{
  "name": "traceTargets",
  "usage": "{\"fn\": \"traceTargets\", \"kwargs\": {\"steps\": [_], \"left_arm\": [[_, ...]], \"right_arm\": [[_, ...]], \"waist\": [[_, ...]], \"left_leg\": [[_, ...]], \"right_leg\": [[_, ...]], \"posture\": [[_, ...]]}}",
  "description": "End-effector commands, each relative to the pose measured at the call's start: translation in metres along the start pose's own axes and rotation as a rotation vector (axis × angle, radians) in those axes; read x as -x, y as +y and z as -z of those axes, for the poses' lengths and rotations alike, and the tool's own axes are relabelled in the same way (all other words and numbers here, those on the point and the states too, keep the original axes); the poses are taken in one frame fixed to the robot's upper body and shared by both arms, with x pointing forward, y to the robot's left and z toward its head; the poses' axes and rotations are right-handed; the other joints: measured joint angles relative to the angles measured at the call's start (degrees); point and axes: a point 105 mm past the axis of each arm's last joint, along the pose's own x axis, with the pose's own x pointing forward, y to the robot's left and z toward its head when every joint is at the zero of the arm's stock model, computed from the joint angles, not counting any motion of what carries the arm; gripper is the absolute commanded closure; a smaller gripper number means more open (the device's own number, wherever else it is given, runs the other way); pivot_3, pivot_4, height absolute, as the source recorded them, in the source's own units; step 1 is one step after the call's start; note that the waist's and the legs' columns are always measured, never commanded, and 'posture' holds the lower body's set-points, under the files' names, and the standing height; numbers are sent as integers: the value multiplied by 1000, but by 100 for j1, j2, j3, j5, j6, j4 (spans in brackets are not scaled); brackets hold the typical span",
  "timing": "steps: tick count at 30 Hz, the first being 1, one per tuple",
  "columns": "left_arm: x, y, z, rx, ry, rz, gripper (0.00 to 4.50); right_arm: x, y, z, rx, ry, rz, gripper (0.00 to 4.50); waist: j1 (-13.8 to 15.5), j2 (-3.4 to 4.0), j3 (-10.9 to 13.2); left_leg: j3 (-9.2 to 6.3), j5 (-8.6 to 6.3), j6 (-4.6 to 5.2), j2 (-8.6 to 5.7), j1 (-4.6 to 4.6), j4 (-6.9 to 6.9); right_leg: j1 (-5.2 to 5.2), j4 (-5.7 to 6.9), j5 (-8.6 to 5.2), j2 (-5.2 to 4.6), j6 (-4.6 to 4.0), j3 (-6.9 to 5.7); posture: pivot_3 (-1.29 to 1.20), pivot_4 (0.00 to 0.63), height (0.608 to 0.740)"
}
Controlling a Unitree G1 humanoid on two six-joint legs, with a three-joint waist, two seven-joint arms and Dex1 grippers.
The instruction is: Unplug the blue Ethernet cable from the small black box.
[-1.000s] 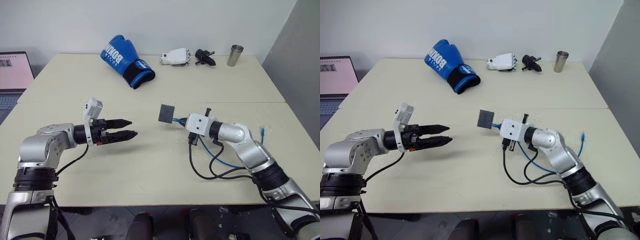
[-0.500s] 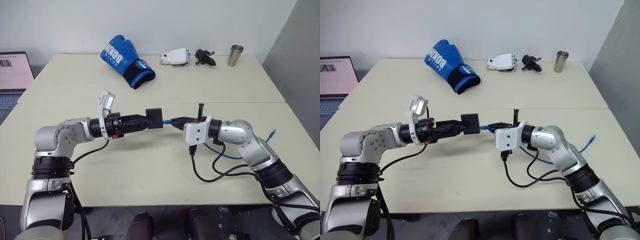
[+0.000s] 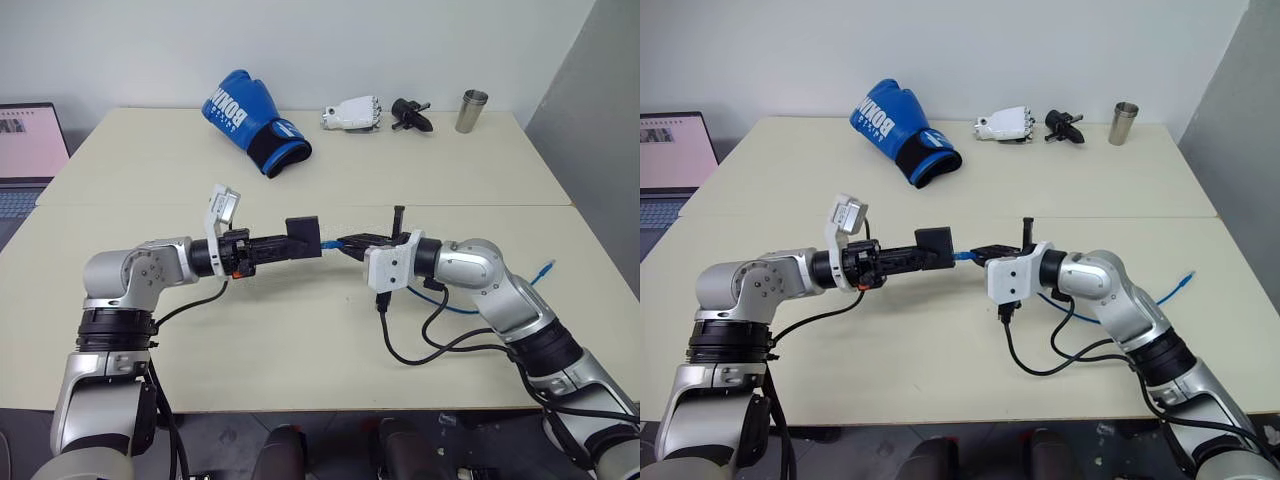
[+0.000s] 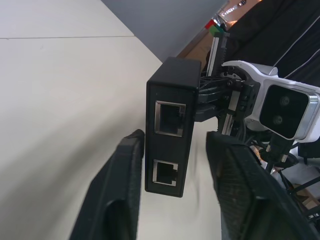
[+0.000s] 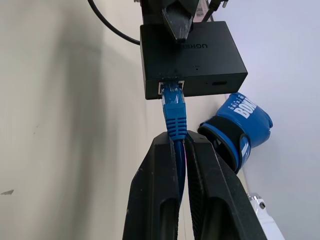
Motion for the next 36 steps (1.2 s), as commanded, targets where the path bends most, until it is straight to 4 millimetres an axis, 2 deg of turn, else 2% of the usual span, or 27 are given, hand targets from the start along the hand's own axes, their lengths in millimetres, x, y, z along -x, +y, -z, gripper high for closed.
{"fn": "traceTargets", "kwargs": {"steps": [1, 2, 10, 12, 17, 19, 23, 28, 34, 36], "left_arm": [[-1, -7, -8, -33, -6, 34, 3607], [-1, -7, -8, -34, -6, 33, 3734], [0, -3, -9, -50, -7, 9, 3735], [1, -2, -9, -56, -7, 1, 3735], [-1, -4, -3, -125, 61, 7, 3735], [-4, -7, -2, -170, 92, 21, 3735], [-7, -11, -7, -254, 118, 39, 3735], [-8, -22, -16, -346, 147, 79, 3735], [-3, -30, -21, -416, 186, 100, 3735], [-2, -31, -22, -424, 186, 95, 3735]], "right_arm": [[3, -21, -16, 68, -49, 66, 4500], [3, -21, -17, 69, -51, 66, 4500], [2, -19, -20, 77, -62, 65, 4500], [3, -17, -21, 74, -63, 59, 3806], [11, -13, -24, 68, -59, 31, 2650], [19, -14, -30, 27, -76, 29, 2579], [32, -12, -36, -245, -116, 0, 2579], [36, -10, -27, -656, -103, -15, 2579], [32, -17, -18, -913, -146, -22, 2579], [32, -16, -17, -929, -152, -44, 2579]], "waist": [[1, 0, 0], [1, 0, 0], [2, 0, 0], [2, 0, 0], [18, 0, 0], [38, 0, 0], [77, 0, 0], [71, 0, 0], [57, 1, 0], [69, 1, 0]], "left_leg": [[0, 0, 0, 0, 0, 0], [0, 0, 0, 0, 0, 0], [0, 0, 0, 0, 0, 0], [0, 0, 0, 0, 0, 0], [-1, 0, 0, 0, 0, 0], [0, 0, 0, -2, -1, 0], [0, 0, 0, -2, -1, 1], [-3, 0, 0, -1, 3, 1], [-1, 0, 0, -1, 3, -1], [-1, 0, 1, -1, 3, -2]], "right_leg": [[0, 0, 0, 0, 0, 0], [0, 0, 0, 0, 0, 0], [0, 0, 0, 0, 0, 1], [0, 0, 0, 0, 0, 1], [0, -1, 0, 0, 0, 0], [0, -1, 0, -2, 0, 0], [3, -3, 0, -3, 0, -1], [6, -1, 0, -3, 0, -2], [4, -1, 0, 0, 0, 0], [5, -2, 0, 0, 0, -1]], "posture": [[0, 150, 740], [0, 150, 740], [0, 150, 740], [0, 150, 740], [0, 150, 740], [0, 150, 740], [0, 150, 740], [0, 150, 740], [0, 150, 740], [0, 150, 740]]}}
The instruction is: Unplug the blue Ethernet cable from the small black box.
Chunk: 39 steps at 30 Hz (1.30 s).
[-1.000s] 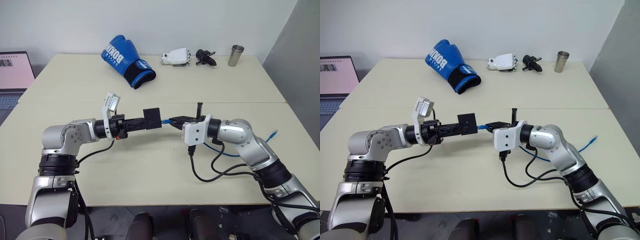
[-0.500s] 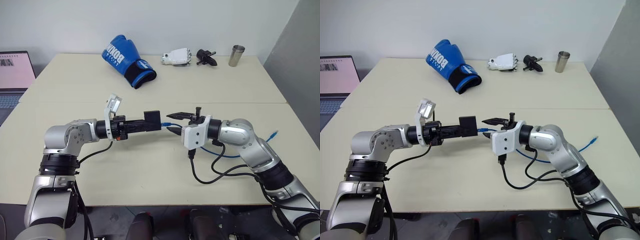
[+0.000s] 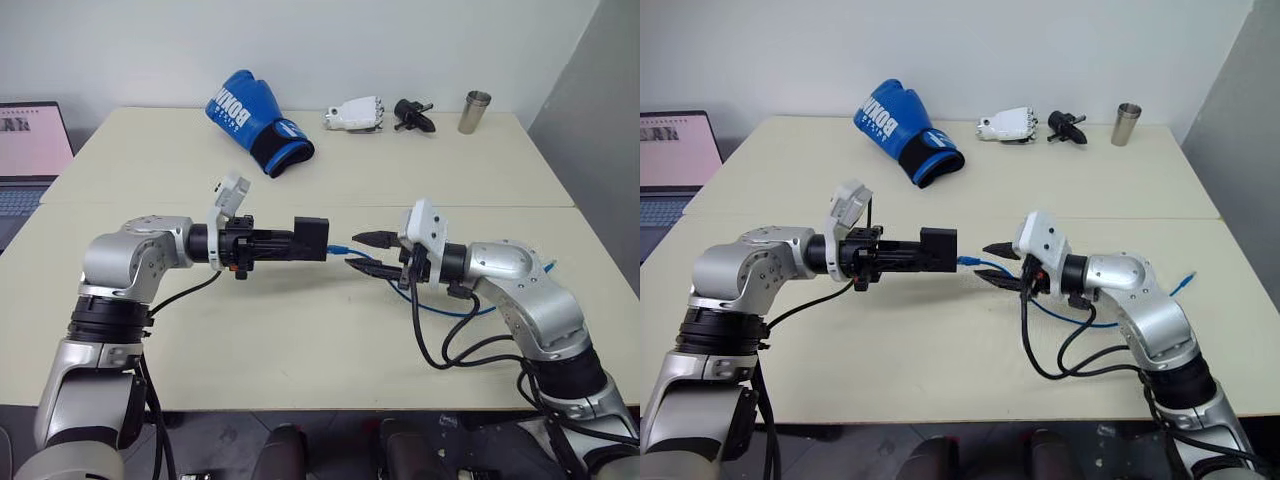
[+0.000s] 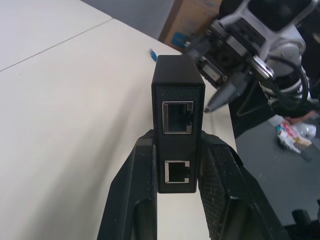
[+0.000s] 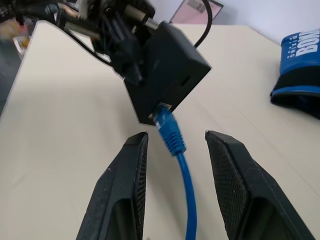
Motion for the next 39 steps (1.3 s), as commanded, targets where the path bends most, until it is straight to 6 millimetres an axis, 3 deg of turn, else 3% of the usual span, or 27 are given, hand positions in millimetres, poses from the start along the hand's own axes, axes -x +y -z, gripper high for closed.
{"fn": "traceTargets", "kwargs": {"steps": [1, 3, 9, 14, 26, 39], "left_arm": [[4, -6, -14, -80, 8, 4, 3735], [5, -6, -14, -82, 8, 3, 3735], [5, -10, -14, -51, -9, 35, 3735], [5, -13, -9, -24, -1, 70, 3735], [2, -17, -10, -38, -34, 113, 3735], [0, -17, -12, -38, -50, 106, 3735]], "right_arm": [[5, 0, -8, -47, -25, -46, 2579], [6, 3, -6, -88, -23, -74, 2579], [4, 4, -5, -201, -16, -117, 1589], [1, -1, -3, -237, -3, -138, 1589], [-2, 11, -12, -412, -24, -260, 1589], [-8, 4, -11, -454, -34, -220, 1589]], "waist": [[8, 0, 0], [8, 0, 0], [6, 0, 0], [-1, 0, 0], [-4, 0, 0], [2, 0, 0]], "left_leg": [[0, 0, 0, 0, 0, 0], [1, 0, 1, -2, -2, 0], [0, 0, 1, -1, -4, 0], [0, -1, 1, 1, -4, -1], [0, -1, 1, 2, -6, 0], [0, -1, 1, 1, -9, -1]], "right_leg": [[0, -1, 0, 0, 0, 0], [0, -3, 0, -1, 0, 0], [-2, -3, 0, 0, 0, -1], [-4, -2, 0, 4, 0, -1], [-6, -2, 0, 4, 0, 0], [-8, -3, 0, 4, 1, 0]], "posture": [[0, 150, 740], [0, 150, 740], [0, 150, 740], [0, 150, 740], [0, 150, 740], [0, 150, 740]]}}
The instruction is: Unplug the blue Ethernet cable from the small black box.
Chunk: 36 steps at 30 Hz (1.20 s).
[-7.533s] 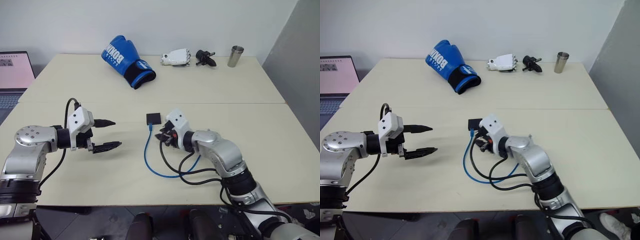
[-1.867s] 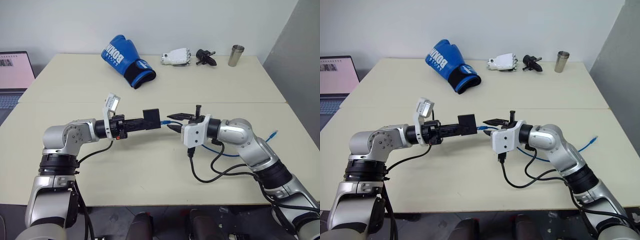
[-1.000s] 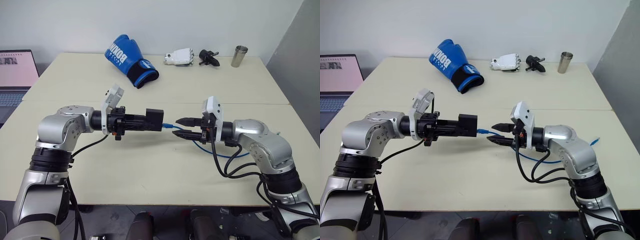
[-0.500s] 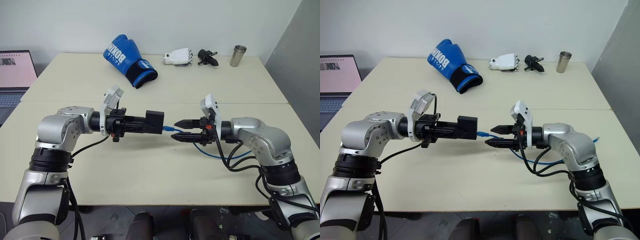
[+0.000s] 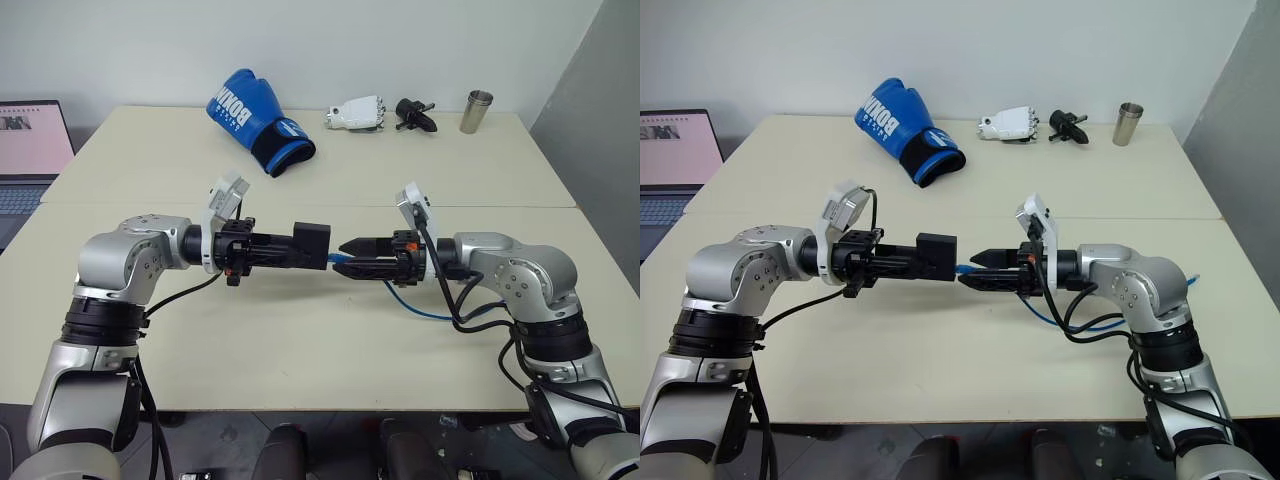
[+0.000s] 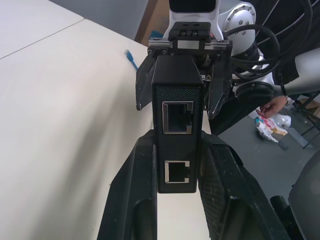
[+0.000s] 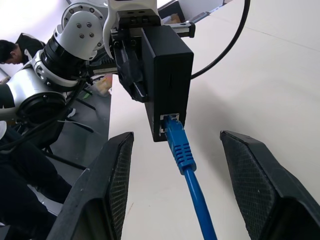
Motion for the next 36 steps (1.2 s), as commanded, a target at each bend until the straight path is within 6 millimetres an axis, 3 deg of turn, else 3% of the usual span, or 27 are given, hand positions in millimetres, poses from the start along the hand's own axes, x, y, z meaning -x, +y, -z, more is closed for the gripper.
{"fn": "traceTargets", "kwargs": {"steps": [1, 31, 36], "left_arm": [[0, -6, -12, -55, -29, 16, 3735], [-2, -4, -14, -60, -27, 8, 3735], [-1, -4, -14, -63, -24, 8, 3735]], "right_arm": [[0, 3, -12, 33, -34, -8, 1589], [-4, -3, -7, 41, -16, 12, 1589], [-5, -4, -7, 41, -17, 12, 2517]], "waist": [[0, 0, 0], [-2, 0, 0], [-2, 0, 0]], "left_leg": [[0, 0, 0, 0, 0, 0], [0, 0, 0, 0, -2, 0], [0, 0, 0, 0, -2, 0]], "right_leg": [[0, 0, 0, 0, 0, 0], [-2, -1, 0, 0, 0, 0], [-2, -1, 0, 0, 0, 0]], "posture": [[0, 150, 740], [0, 150, 740], [0, 150, 740]]}}
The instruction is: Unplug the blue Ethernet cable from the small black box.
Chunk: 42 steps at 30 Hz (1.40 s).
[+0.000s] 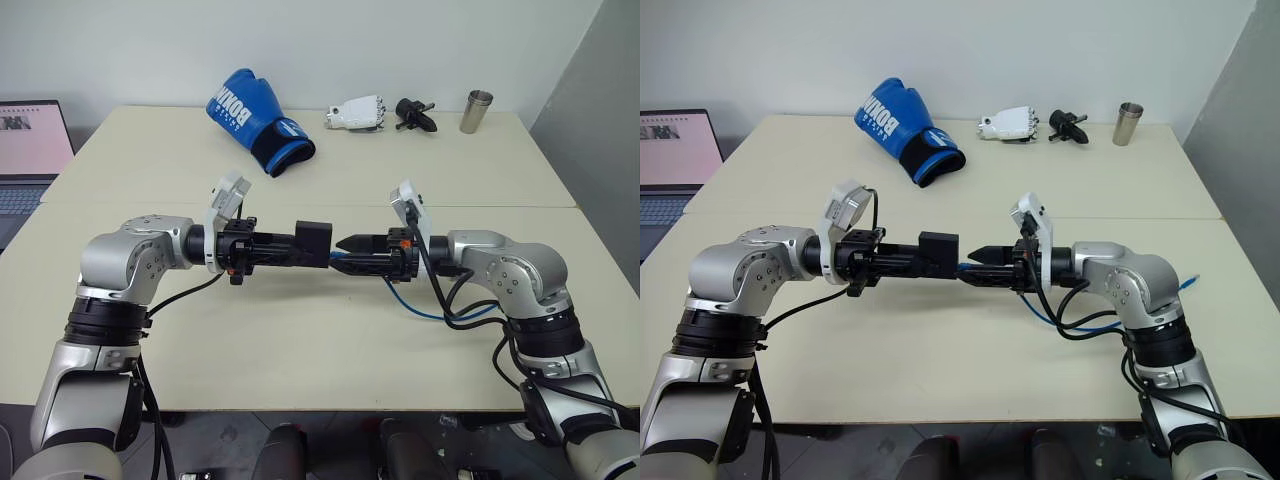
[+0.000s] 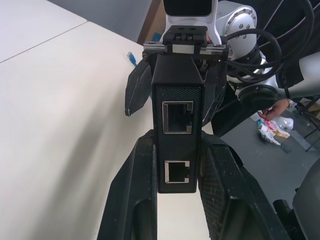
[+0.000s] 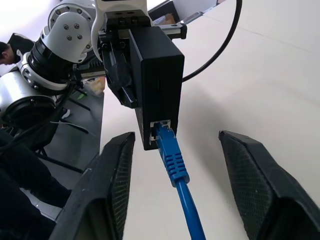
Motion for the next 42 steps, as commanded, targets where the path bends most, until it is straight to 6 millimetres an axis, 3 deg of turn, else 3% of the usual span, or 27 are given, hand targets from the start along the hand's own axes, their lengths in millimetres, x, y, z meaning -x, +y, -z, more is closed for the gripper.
{"fn": "traceTargets", "kwargs": {"steps": [1, 9, 17, 29, 33, 39, 41, 42], "left_arm": [[1, -6, -14, -63, -18, 20, 3735], [1, -6, -13, -59, -15, 22, 3735], [2, -7, -13, -58, -8, 35, 3735], [45, 11, -26, -105, -39, -165, 3735], [50, 16, -20, -93, -42, -215, 3735], [42, 22, -9, -107, -50, -269, 3735], [39, 25, -8, -122, -60, -289, 3735], [37, 27, -7, -130, -60, -297, 3735]], "right_arm": [[2, 2, -6, 33, -17, -8, 2689], [3, 3, -7, 33, -15, -16, 4373], [4, 5, -7, 30, -8, -34, 4410], [37, -16, 11, 9, 43, 95, 4411], [47, -65, 5, 77, -10, 386, 4411], [58, -120, 11, 200, 31, 713, 4411], [66, -136, 11, 228, 33, 820, 3709], [69, -140, 10, 237, 31, 857, 3609]], "waist": [[0, 0, 0], [0, 0, 0], [0, 0, 0], [-3, 0, 1], [-11, 0, 1], [-18, 1, 1], [-12, 1, 1], [-7, 2, 2]], "left_leg": [[0, 0, 0, 0, 0, 0], [0, 0, 0, 0, 0, 0], [0, 0, 0, 0, 0, 0], [-1, 0, 0, 0, -4, -2], [0, 0, 0, 0, -4, -1], [2, 0, 0, 0, -6, -2], [0, 0, 0, 0, -11, -2], [1, 0, 0, 1, -12, 0]], "right_leg": [[0, 0, 0, 0, 0, 0], [0, 0, 0, 0, 0, 0], [0, 0, 0, 0, 0, 0], [-3, -6, 0, 0, 0, -2], [-2, -6, 0, 0, 1, -2], [-6, -4, 0, 0, 0, 1], [-7, -8, 0, -1, 0, -1], [-7, -9, 0, -1, 0, 0]], "posture": [[0, 150, 740], [0, 150, 740], [0, 150, 740], [0, 150, 740], [0, 150, 740], [0, 150, 740], [0, 150, 740], [0, 150, 740]]}}
